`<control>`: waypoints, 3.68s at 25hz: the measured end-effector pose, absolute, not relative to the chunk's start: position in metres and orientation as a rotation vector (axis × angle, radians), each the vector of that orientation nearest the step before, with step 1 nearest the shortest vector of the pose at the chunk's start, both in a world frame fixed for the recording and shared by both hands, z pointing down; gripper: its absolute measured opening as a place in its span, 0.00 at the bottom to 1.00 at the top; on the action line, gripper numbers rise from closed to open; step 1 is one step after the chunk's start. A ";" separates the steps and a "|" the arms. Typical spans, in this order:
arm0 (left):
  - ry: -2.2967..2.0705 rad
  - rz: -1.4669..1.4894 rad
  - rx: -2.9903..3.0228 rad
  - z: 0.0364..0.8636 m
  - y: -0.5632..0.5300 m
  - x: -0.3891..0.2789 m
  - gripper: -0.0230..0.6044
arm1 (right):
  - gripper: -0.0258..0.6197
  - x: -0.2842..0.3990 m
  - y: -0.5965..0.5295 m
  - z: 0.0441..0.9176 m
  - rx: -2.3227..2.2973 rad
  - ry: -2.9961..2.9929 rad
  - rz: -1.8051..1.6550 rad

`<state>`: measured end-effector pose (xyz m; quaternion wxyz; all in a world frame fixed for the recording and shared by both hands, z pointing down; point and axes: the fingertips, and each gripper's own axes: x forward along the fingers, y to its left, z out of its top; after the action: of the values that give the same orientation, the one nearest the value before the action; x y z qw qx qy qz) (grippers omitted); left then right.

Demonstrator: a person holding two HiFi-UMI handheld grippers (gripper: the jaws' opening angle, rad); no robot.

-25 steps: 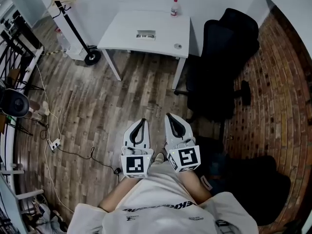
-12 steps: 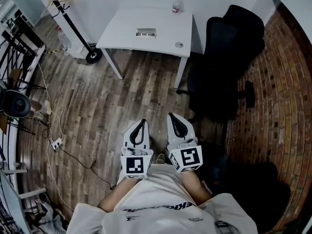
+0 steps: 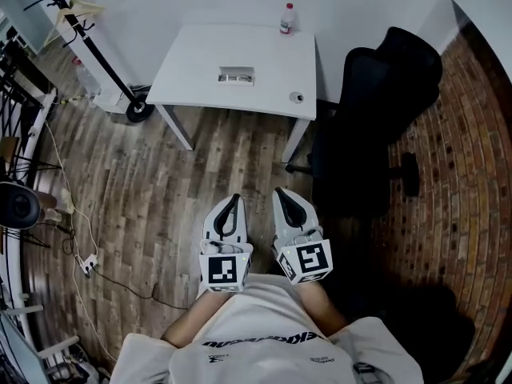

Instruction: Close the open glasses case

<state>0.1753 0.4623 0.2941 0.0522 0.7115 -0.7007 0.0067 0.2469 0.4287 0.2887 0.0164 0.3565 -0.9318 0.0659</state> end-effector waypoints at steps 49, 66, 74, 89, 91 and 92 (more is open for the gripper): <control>-1.929 0.201 2.183 0.357 -0.038 -0.036 0.03 | 0.03 0.031 -0.070 0.352 1.169 -2.718 0.432; -1.843 0.280 2.121 0.405 -0.079 -0.046 0.03 | 0.03 0.016 -0.113 0.420 1.117 -2.587 0.536; -1.804 0.287 2.115 0.439 -0.100 -0.058 0.03 | 0.03 0.010 -0.138 0.457 1.152 -2.517 0.578; -1.717 0.336 2.085 0.476 -0.126 -0.066 0.03 | 0.09 -0.011 -0.170 0.524 1.076 -2.431 0.693; -1.712 0.344 2.076 0.481 -0.127 -0.065 0.03 | 0.11 -0.011 -0.173 0.530 1.073 -2.421 0.694; -1.708 0.346 2.070 0.484 -0.128 -0.066 0.03 | 0.12 -0.012 -0.175 0.533 1.072 -2.415 0.692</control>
<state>-0.0658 -0.1276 0.4835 0.2160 0.7469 -0.6163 0.1248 -0.0118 -0.1749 0.5327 0.2036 0.3843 -0.8657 0.2480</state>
